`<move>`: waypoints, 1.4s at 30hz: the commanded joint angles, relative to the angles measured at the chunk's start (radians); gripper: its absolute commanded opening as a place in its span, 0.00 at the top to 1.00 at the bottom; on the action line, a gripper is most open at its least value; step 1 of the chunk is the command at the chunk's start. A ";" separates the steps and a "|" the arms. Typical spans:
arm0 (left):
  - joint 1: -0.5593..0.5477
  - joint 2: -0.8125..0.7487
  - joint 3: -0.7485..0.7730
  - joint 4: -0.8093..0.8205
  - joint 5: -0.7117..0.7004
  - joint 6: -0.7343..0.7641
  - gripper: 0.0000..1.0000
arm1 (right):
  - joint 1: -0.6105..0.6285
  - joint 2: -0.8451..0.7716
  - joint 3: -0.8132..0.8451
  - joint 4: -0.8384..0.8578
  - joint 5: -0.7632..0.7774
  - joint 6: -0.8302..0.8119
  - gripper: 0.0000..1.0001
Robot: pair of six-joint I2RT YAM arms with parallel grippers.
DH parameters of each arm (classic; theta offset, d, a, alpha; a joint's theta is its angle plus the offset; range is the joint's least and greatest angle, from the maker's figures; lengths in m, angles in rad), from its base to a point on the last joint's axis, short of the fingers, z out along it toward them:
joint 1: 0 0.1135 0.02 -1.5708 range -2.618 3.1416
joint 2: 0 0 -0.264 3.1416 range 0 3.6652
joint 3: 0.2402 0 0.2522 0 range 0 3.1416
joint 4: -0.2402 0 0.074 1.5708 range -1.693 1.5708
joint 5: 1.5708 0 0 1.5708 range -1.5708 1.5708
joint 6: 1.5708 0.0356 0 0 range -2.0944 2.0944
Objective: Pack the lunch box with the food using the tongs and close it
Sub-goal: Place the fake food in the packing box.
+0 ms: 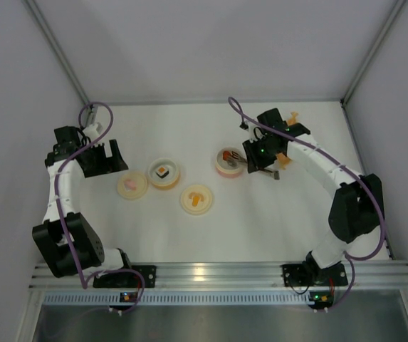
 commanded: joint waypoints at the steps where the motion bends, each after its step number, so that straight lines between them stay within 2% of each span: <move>1: 0.005 -0.021 0.008 0.031 0.004 0.015 0.02 | 0.019 -0.008 0.059 0.007 0.008 0.003 0.82; 16: 0.005 -0.017 0.028 0.017 0.007 0.015 0.02 | 0.017 -0.010 0.080 -0.016 0.009 0.004 0.64; 21: 0.005 -0.012 0.031 0.019 0.007 0.013 0.02 | 0.019 -0.011 0.080 -0.016 0.005 0.003 0.61; 29: 0.005 -0.003 0.042 0.017 0.016 0.005 0.02 | 0.019 -0.016 0.082 -0.018 -0.003 -0.007 0.61; 34: 0.005 -0.009 0.048 0.008 0.024 0.010 0.02 | 0.012 -0.079 0.123 -0.009 0.000 0.009 0.62; 36: 0.005 -0.014 0.056 -0.001 0.041 0.021 0.02 | -0.007 -0.122 0.140 0.002 0.011 0.019 0.63; 42: 0.005 -0.053 0.070 -0.027 0.046 0.042 0.02 | -0.171 -0.234 0.151 0.002 -0.003 0.041 0.63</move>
